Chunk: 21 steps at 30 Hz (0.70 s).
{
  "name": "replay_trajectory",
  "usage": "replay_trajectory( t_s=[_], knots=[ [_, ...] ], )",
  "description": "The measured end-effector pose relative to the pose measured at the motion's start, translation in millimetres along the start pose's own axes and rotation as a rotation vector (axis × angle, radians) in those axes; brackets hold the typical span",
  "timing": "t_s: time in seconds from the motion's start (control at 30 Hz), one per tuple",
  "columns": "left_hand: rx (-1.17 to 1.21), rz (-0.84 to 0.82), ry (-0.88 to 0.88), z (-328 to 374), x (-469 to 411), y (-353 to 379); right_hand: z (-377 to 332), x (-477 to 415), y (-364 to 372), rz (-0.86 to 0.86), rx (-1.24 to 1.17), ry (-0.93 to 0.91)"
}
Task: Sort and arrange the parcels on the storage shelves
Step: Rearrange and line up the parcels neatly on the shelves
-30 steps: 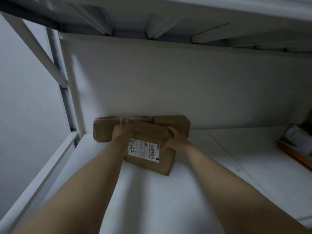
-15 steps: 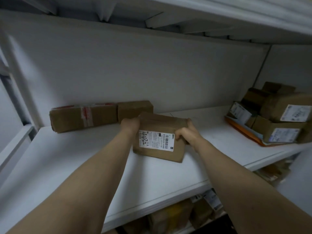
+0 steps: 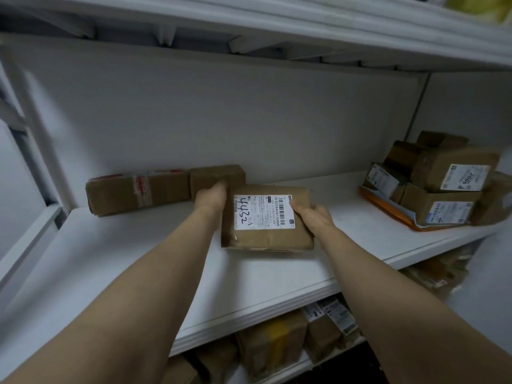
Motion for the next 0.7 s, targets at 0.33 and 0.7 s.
replay_trajectory(
  t_s=[0.33,0.7],
  knots=[
    [-0.141,-0.102,-0.045,-22.0,19.2,10.5,4.1,9.3,-9.1,0.007,0.113,0.013],
    [-0.191,-0.244,-0.155,-42.4,34.2,9.9,12.3,12.6,-10.1,0.05,0.147,-0.012]
  ],
)
Point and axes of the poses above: each hand's wrist, its own x-axis away from the middle knuckle, its own y-axis out of the palm, z = x × y, the point moved 5 cm from there along -x, towards the middle knuckle, and after that the axes turned 12 degrees about -x, right-handed, at the moved point
